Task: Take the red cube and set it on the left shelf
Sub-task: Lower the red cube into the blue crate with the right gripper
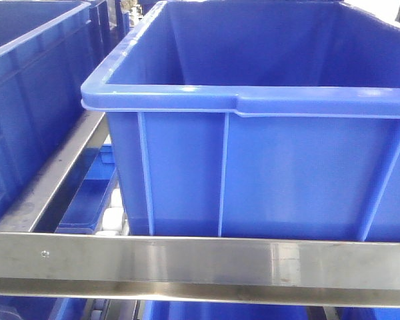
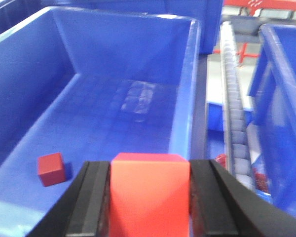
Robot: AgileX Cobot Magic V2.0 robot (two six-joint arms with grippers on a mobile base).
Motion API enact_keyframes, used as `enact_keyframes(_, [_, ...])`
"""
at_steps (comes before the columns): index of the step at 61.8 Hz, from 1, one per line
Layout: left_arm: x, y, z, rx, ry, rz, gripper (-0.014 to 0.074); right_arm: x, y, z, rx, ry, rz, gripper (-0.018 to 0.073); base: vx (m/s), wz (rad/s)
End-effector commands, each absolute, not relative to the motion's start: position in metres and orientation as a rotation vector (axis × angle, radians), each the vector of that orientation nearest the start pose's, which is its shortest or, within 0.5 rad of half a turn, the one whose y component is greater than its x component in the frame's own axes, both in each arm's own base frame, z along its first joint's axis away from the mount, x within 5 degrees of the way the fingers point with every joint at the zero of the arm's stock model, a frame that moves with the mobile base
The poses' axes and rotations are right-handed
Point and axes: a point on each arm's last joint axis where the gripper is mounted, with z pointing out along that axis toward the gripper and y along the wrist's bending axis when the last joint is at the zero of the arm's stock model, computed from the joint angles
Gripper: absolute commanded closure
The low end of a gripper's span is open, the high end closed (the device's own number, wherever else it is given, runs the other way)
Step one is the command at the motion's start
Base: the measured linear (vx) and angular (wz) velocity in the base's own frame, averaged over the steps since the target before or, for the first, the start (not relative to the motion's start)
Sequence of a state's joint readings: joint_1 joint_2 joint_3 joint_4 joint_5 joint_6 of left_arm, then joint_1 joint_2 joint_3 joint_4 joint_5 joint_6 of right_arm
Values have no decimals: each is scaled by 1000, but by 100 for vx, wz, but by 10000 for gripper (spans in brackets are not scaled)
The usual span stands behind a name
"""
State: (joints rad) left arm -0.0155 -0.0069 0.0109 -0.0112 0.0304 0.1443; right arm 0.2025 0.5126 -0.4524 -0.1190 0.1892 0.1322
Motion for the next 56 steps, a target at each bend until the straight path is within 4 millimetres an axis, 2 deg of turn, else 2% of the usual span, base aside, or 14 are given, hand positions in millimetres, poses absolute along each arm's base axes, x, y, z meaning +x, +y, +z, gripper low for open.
enact_keyframes(1, [57, -1, 208, 108, 1450, 89, 491, 128, 30, 336, -186, 1633, 168, 502, -3, 20])
enact_keyframes(13, [57, -1, 208, 108, 1450, 89, 491, 176, 60, 350, -281, 1719, 231, 502, 0, 1])
enact_keyframes(25, [57, -1, 208, 108, 1450, 89, 491, 231, 84, 344, -319, 1831, 231, 499, 0, 0])
enact_keyframes(27, [57, -1, 208, 108, 1450, 89, 491, 241, 87, 342, -322, 1854, 227, 493, 6, -37])
enact_keyframes(31, [57, -1, 208, 108, 1450, 89, 491, 254, 92, 339, -327, 1886, 221, 426, 1, -4])
enact_keyframes(36, [57, -1, 208, 108, 1450, 89, 491, 264, 96, 337, -329, 1900, 219, 298, 0, 0])
enact_keyframes(39, [57, -1, 208, 108, 1450, 89, 491, 269, 97, 336, -330, 1901, 220, 179, 0, 0])
enact_keyframes(43, [57, -1, 208, 108, 1450, 89, 491, 274, 99, 334, -331, 1901, 221, 70, 0, 0])
enact_keyframes(46, [57, -1, 208, 108, 1450, 89, 491, 276, 100, 333, -332, 1900, 222, 43, 0, 0])
enact_keyframes(56, [57, -1, 208, 108, 1450, 89, 491, 277, 101, 334, -331, 1882, 226, 51, 0, 0])
